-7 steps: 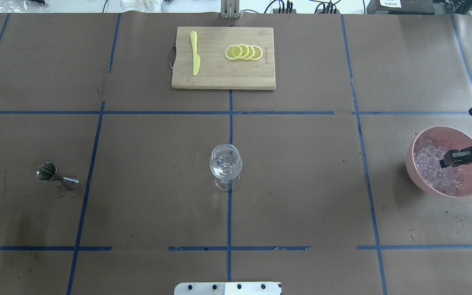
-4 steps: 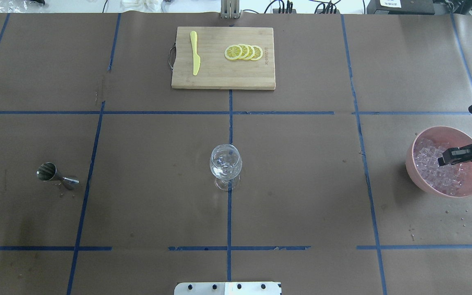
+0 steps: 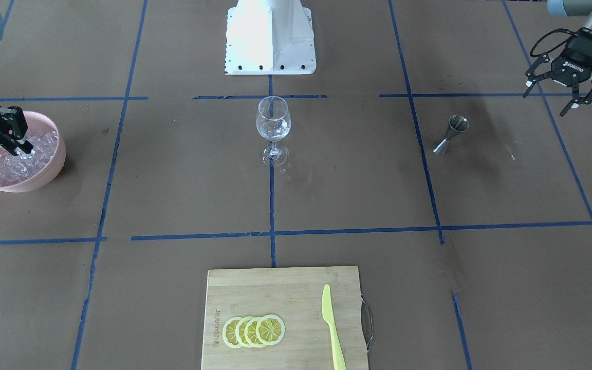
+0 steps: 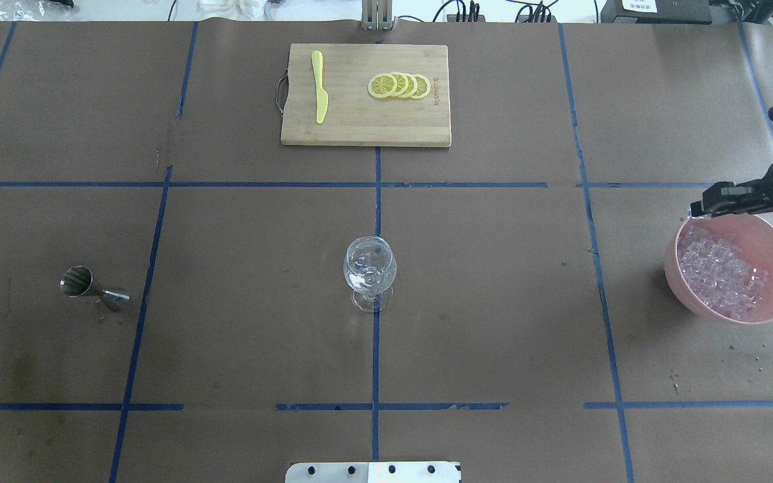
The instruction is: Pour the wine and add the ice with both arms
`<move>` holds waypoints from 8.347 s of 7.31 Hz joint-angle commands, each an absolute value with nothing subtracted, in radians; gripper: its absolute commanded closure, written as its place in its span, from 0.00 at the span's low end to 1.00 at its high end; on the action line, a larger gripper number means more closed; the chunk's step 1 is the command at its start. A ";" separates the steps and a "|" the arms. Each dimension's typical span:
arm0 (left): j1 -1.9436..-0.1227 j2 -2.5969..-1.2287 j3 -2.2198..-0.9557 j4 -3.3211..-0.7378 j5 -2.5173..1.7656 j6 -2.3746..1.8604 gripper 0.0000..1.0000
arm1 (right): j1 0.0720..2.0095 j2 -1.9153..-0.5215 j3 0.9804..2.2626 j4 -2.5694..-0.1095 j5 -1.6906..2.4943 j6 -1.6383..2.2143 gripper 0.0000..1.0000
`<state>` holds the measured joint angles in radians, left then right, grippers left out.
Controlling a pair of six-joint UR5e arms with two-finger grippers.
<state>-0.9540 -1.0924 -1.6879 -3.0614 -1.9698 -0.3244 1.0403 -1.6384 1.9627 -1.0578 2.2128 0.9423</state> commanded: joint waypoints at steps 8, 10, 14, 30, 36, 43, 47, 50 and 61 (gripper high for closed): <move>-1.299 -1.276 -1.689 -2.470 -2.264 -0.080 0.00 | 0.564 -1.035 1.991 -1.309 1.874 1.607 1.00; -1.299 -1.278 -1.692 -2.490 -2.264 -0.110 0.00 | 0.506 -1.000 1.993 -1.312 1.825 1.644 1.00; -1.301 -1.275 -1.692 -2.523 -2.264 -0.132 0.00 | 0.477 -0.980 1.983 -1.312 1.816 1.644 0.94; -1.341 -1.373 -1.686 -2.260 -2.375 -0.186 0.00 | 1.218 -1.733 1.912 -1.312 2.272 0.380 0.00; -1.498 -1.546 -1.683 -1.793 -2.285 0.176 0.00 | 1.372 -1.720 1.856 -1.438 2.307 0.139 0.00; -1.528 -1.516 -1.709 -1.636 -2.344 0.190 0.00 | 1.385 -1.693 1.833 -1.499 2.296 0.097 0.00; -1.525 -1.539 -1.713 -1.585 -2.338 0.192 0.00 | 1.384 -1.687 1.832 -1.494 2.303 0.106 0.00; -1.525 -1.534 -1.706 -1.585 -2.338 0.192 0.00 | 1.384 -1.675 1.809 -1.494 2.303 0.107 0.00; -1.523 -1.532 -1.680 -1.589 -2.336 0.184 0.00 | 1.373 -1.611 1.798 -1.661 2.375 -0.005 0.00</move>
